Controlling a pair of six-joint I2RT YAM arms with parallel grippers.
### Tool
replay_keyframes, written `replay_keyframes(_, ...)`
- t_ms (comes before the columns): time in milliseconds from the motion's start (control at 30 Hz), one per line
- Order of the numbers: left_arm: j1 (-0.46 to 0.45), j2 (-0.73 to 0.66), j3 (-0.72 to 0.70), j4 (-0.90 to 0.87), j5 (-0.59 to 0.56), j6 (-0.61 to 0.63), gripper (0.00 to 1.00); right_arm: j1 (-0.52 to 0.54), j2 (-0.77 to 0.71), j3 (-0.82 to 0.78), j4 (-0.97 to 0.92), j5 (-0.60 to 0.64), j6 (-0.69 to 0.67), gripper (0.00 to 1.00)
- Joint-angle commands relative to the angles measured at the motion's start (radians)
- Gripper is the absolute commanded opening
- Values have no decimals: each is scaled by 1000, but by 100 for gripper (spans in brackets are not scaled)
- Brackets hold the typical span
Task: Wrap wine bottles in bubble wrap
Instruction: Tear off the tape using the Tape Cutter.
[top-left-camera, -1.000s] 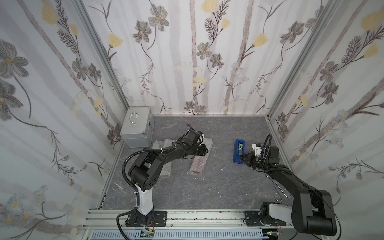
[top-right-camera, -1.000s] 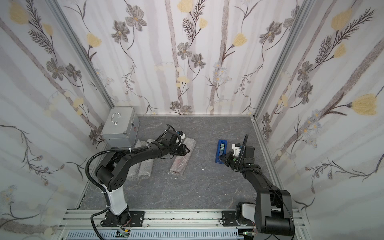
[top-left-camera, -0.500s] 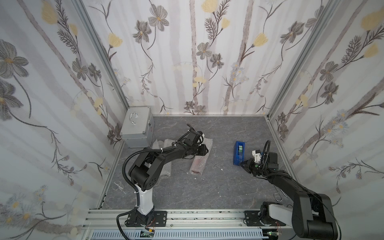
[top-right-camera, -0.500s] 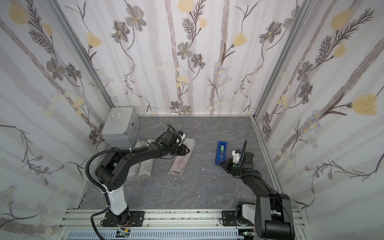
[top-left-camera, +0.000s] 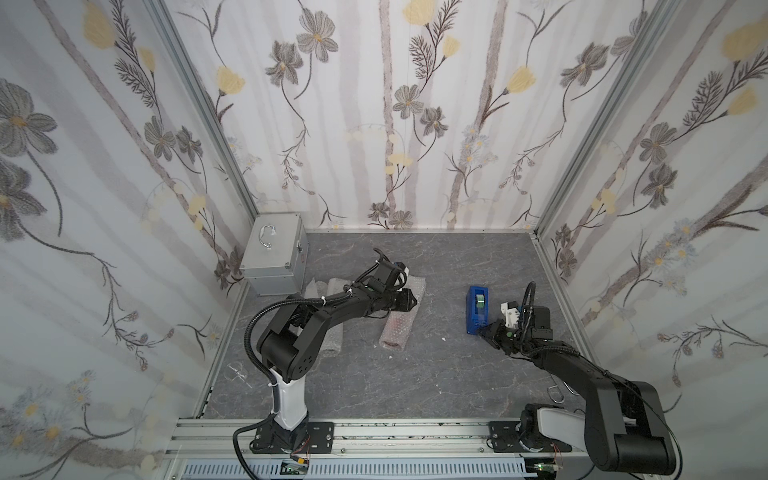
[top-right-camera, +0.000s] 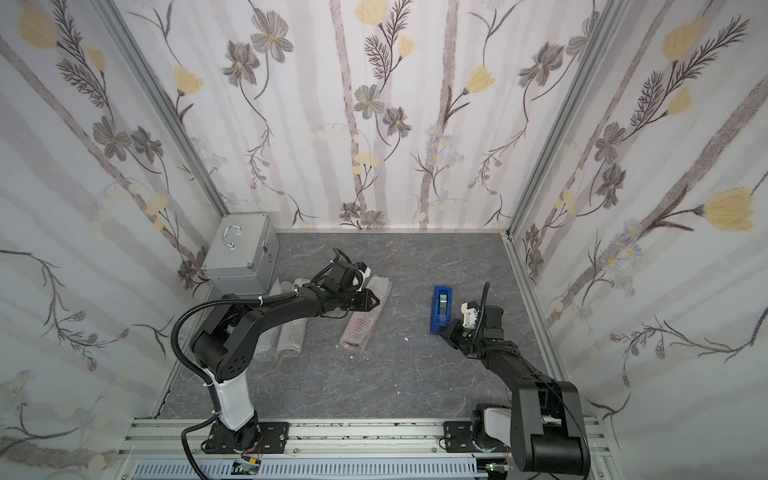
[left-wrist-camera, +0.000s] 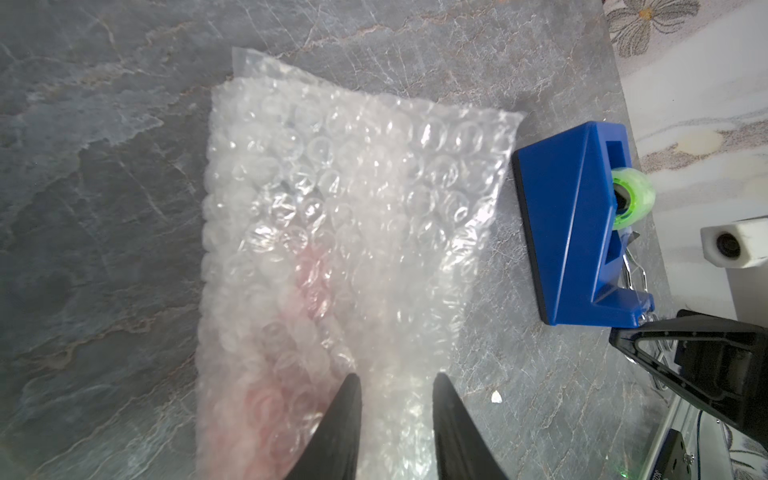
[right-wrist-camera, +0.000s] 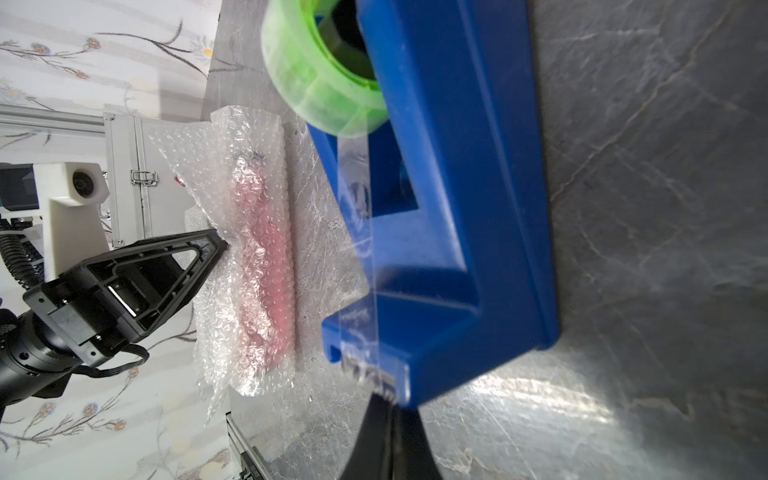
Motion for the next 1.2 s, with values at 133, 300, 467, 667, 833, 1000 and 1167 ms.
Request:
replay_keyframes(133, 0, -2, -9, -62, -12, -10, 33, 65, 154, -7, 62, 80, -2, 0)
replay_keyframes(300, -1, -10, -11, -59, -9, -14, 33, 98, -41, -16, 27, 51, 29, 0)
replay_keyframes(467, -1, 2, -10, -58, -6, -16, 33, 194, -145, 44, 8, -21, -31, 0)
replay_keyframes(667, -2, 5, -6, -62, -4, -16, 33, 339, -4, 180, 39, -112, -185, 0)
replay_keyframes(833, -2, -2, -10, -64, -11, -12, 33, 425, 284, 405, -66, -173, -305, 0)
replay_keyframes(1000, 2, -8, -17, -65, -12, -7, 33, 477, 486, 581, -131, -227, -376, 0)
replay_keyframes(1167, 5, -4, -15, -64, -10, -9, 33, 502, 606, 684, -191, -242, -419, 0)
